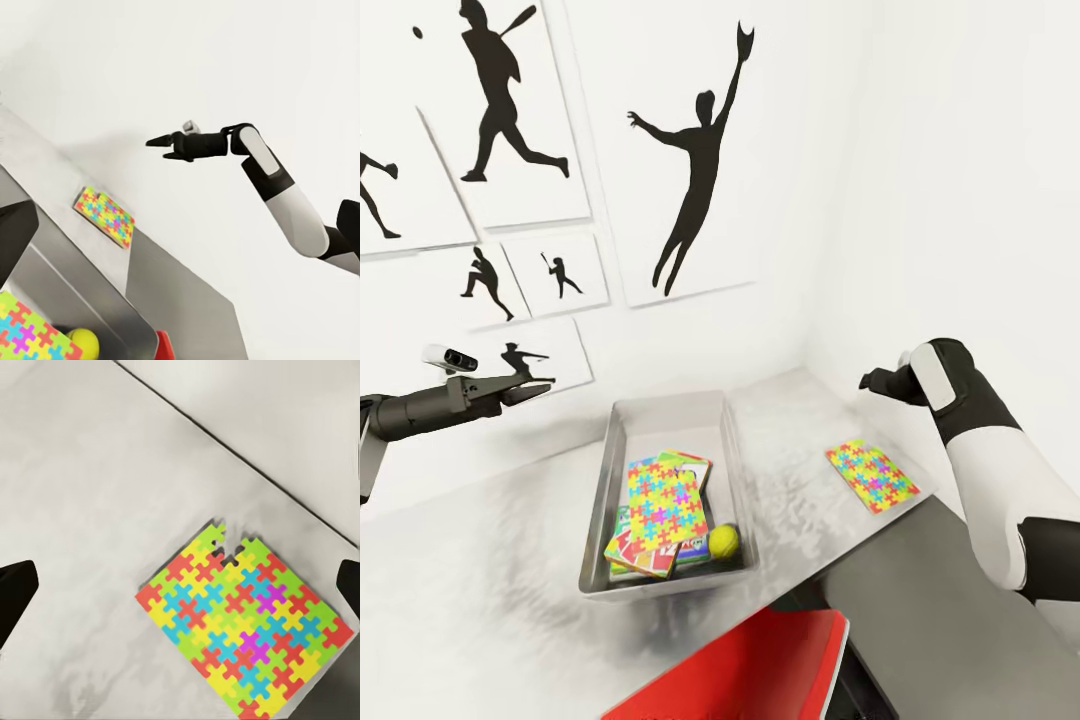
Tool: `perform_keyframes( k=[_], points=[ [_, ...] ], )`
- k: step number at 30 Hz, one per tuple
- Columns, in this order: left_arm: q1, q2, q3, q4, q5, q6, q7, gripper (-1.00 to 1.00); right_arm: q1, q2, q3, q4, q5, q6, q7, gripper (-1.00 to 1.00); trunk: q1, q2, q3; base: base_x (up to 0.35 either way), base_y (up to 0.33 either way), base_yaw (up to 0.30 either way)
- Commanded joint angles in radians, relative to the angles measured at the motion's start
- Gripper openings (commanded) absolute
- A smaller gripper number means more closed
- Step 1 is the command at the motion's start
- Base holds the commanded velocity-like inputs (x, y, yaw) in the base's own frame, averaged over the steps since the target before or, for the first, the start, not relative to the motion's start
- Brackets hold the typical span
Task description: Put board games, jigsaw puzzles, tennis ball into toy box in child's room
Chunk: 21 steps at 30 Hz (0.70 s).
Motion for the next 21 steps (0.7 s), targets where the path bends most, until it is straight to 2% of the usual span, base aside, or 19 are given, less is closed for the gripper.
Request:
perform_keyframes(
  k=[1,14,21],
  points=[
    [-0.001,0.0,0.0,0.0,0.0,0.011,-0.004,1.0,-0.001,0.0,0.0,0.003,-0.011,-0.007,-0.009,1.0,0.001,-0.002,-0.004,0.0,0.0,0.0],
    [-0.001,0.0,0.0,-0.002,0.0,0.011,-0.004,1.0,-0.007,0.002,-0.002,0.072,-0.01,-0.1,-0.01,1.0,0.001,-0.002,-0.025,0.0,0.0,0.0],
    [-0.001,0.0,0.0,-0.024,0.0,0.012,-0.004,1.0,-0.02,0.001,-0.001,0.089,-0.01,-0.112,-0.01,1.0,0.001,-0.002,-0.036,0.0,0.0,0.0]
  ],
)
